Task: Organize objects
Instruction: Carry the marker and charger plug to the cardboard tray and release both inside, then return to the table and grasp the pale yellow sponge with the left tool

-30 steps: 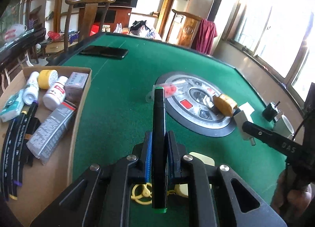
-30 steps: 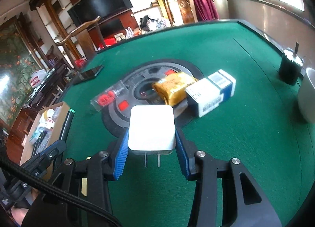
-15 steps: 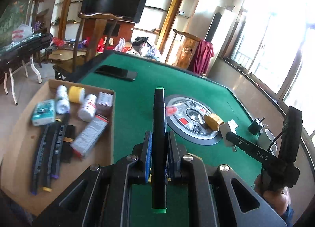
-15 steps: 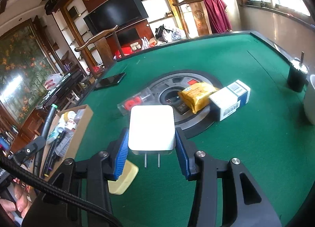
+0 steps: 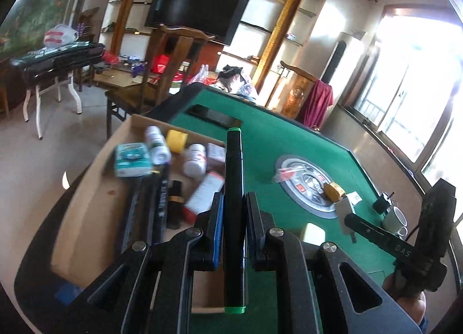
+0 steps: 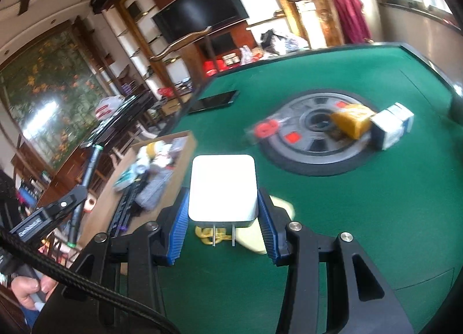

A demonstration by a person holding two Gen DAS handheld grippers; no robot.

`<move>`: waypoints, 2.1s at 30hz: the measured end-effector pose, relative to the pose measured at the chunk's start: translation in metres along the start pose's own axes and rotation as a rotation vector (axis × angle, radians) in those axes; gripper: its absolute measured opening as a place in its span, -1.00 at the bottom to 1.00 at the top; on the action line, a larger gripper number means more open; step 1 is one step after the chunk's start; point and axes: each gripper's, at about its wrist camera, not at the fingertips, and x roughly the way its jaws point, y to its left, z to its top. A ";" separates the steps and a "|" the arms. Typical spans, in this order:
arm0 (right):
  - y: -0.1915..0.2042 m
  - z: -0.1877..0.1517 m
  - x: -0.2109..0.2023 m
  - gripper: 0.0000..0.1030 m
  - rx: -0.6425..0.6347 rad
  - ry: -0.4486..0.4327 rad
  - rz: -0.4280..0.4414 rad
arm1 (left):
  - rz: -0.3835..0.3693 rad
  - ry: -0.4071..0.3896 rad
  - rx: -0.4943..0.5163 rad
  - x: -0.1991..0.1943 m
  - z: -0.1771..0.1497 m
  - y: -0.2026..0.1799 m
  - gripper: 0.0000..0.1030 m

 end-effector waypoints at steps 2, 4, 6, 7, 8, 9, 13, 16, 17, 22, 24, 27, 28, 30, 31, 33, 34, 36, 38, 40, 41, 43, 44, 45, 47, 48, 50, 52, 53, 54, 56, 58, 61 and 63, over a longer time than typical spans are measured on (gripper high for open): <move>0.017 -0.003 0.003 -0.16 -0.034 0.014 0.016 | 0.011 -0.002 -0.018 -0.004 -0.002 0.015 -0.77; 0.032 -0.008 0.008 -0.16 -0.060 0.026 0.026 | 0.020 0.000 -0.037 -0.006 -0.003 0.027 -0.77; 0.048 -0.014 0.011 -0.16 -0.086 0.046 0.045 | 0.033 -0.002 -0.057 -0.008 -0.005 0.041 -0.77; 0.057 -0.017 0.015 -0.16 -0.097 0.059 0.057 | 0.040 0.000 -0.069 -0.009 -0.006 0.049 -0.77; 0.063 -0.020 0.017 -0.16 -0.104 0.066 0.065 | 0.046 -0.002 -0.079 -0.009 -0.007 0.054 -0.77; 0.070 -0.022 0.019 -0.16 -0.115 0.074 0.073 | 0.051 -0.003 -0.086 -0.009 -0.007 0.059 -0.77; 0.101 -0.031 0.030 -0.16 -0.177 0.102 0.097 | 0.069 -0.002 -0.123 -0.007 -0.008 0.080 -0.77; 0.118 -0.033 0.039 -0.16 -0.207 0.123 0.116 | 0.079 0.006 -0.146 -0.004 -0.011 0.092 -0.77; 0.124 -0.033 0.041 -0.16 -0.217 0.127 0.122 | 0.080 0.009 -0.150 -0.003 -0.011 0.095 -0.77; 0.154 -0.034 0.057 -0.16 -0.274 0.144 0.141 | 0.095 0.036 -0.174 0.005 -0.019 0.112 -0.77; 0.162 -0.036 0.067 -0.16 -0.283 0.163 0.145 | 0.098 0.047 -0.174 0.008 -0.021 0.115 -0.77; 0.167 -0.044 0.088 -0.16 -0.283 0.210 0.149 | 0.103 0.064 -0.174 0.014 -0.024 0.118 -0.77; 0.167 -0.047 0.093 -0.16 -0.289 0.219 0.140 | 0.101 0.070 -0.173 0.017 -0.025 0.119 -0.77; 0.167 -0.053 0.103 -0.16 -0.293 0.235 0.117 | 0.103 0.077 -0.175 0.020 -0.026 0.121 -0.77; 0.167 -0.056 0.106 -0.16 -0.293 0.240 0.112 | 0.104 0.081 -0.174 0.021 -0.026 0.122 -0.77; 0.164 -0.059 0.114 -0.16 -0.291 0.255 0.095 | 0.107 0.083 -0.176 0.025 -0.025 0.124 -0.77; 0.162 -0.059 0.117 -0.16 -0.292 0.259 0.084 | 0.110 0.084 -0.176 0.027 -0.025 0.124 -0.77; 0.159 -0.061 0.123 -0.16 -0.299 0.265 0.061 | 0.115 0.089 -0.181 0.031 -0.024 0.127 -0.77; 0.160 -0.063 0.127 -0.16 -0.306 0.270 0.046 | 0.131 0.089 -0.175 0.035 -0.023 0.128 -0.77; 0.159 -0.065 0.130 -0.16 -0.303 0.280 0.038 | 0.142 0.094 -0.173 0.039 -0.020 0.129 -0.77; 0.159 -0.066 0.131 -0.16 -0.302 0.284 0.035 | 0.145 0.095 -0.173 0.041 -0.019 0.129 -0.77; 0.159 -0.068 0.135 -0.16 -0.304 0.293 0.031 | 0.152 0.102 -0.175 0.044 -0.018 0.132 -0.77; 0.160 -0.069 0.137 -0.16 -0.306 0.295 0.030 | 0.155 0.101 -0.172 0.045 -0.018 0.133 -0.77; 0.161 -0.071 0.137 -0.16 -0.309 0.297 0.030 | 0.157 0.102 -0.166 0.045 -0.018 0.134 -0.77; 0.162 -0.072 0.138 -0.16 -0.314 0.298 0.028 | 0.160 0.104 -0.159 0.046 -0.018 0.133 -0.77; 0.163 -0.072 0.138 -0.16 -0.319 0.296 0.025 | 0.164 0.104 -0.155 0.047 -0.017 0.132 -0.77; 0.164 -0.073 0.138 -0.16 -0.330 0.296 0.023 | 0.168 0.106 -0.148 0.047 -0.018 0.132 -0.77; 0.165 -0.074 0.137 -0.16 -0.333 0.297 0.025 | 0.171 0.109 -0.137 0.047 -0.018 0.131 -0.77; 0.165 -0.074 0.137 -0.15 -0.335 0.298 0.025 | 0.174 0.108 -0.132 0.046 -0.019 0.131 -0.77; 0.165 -0.074 0.137 -0.15 -0.338 0.299 0.026 | 0.173 0.105 -0.133 0.046 -0.019 0.131 -0.77; 0.164 -0.075 0.137 -0.15 -0.342 0.301 0.027 | 0.172 0.105 -0.132 0.045 -0.020 0.130 -0.77; 0.164 -0.075 0.135 -0.15 -0.339 0.303 0.029 | 0.174 0.107 -0.133 0.044 -0.020 0.130 -0.77; 0.165 -0.075 0.133 -0.15 -0.355 0.302 0.034 | 0.174 0.107 -0.130 0.042 -0.019 0.128 -0.77; 0.166 -0.076 0.130 -0.15 -0.367 0.297 0.035 | 0.167 0.105 -0.131 0.040 -0.020 0.127 -0.74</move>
